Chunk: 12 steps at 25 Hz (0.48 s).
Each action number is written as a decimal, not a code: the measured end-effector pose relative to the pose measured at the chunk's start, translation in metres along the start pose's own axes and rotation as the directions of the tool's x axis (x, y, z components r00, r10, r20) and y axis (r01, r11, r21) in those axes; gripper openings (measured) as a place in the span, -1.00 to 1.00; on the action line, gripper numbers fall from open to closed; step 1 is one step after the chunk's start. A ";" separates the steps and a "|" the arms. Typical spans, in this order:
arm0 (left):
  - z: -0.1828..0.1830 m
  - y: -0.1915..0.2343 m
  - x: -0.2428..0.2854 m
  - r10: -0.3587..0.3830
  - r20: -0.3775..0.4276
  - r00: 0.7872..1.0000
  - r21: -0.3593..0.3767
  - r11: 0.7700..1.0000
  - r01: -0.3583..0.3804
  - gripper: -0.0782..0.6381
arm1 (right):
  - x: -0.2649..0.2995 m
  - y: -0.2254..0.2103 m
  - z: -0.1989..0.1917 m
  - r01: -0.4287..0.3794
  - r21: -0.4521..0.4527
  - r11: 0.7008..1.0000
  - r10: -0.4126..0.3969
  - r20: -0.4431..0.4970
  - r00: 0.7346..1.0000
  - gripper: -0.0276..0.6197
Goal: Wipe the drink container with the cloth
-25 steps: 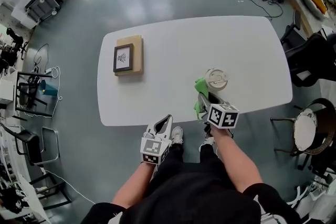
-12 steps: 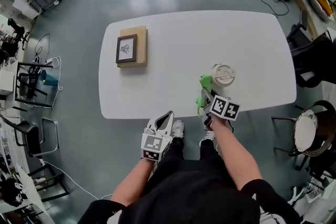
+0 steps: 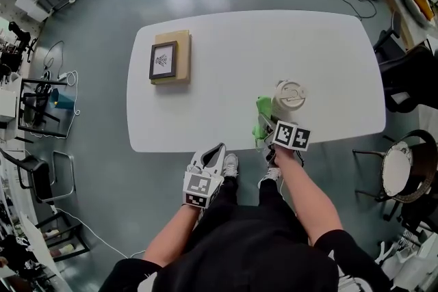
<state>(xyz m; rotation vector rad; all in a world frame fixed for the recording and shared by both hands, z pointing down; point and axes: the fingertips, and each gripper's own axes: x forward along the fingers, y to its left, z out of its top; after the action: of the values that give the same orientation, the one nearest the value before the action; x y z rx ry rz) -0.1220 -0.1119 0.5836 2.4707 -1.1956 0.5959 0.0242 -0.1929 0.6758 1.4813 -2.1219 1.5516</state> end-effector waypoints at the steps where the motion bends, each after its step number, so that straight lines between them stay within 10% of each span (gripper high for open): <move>1: 0.001 0.001 0.001 -0.001 0.000 1.000 0.000 1.000 0.001 -0.74 | -0.004 0.007 0.001 -0.010 -0.056 0.998 0.010 0.004 1.000 -0.54; 6: 0.010 -0.003 0.008 -0.014 0.012 1.000 0.013 1.000 0.014 -0.74 | -0.039 0.042 0.009 -0.019 -0.418 0.908 0.050 0.065 0.997 -0.53; 12: 0.025 -0.015 0.019 -0.025 0.034 0.999 0.029 0.999 0.024 -0.74 | -0.083 0.070 0.019 0.022 -0.741 0.671 0.113 0.132 0.985 -0.52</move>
<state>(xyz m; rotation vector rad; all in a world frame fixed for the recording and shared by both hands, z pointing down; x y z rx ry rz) -0.0936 -0.1270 0.5703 2.5256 -1.1752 0.5704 0.0221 -0.1565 0.5715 1.2581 -2.4373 0.4057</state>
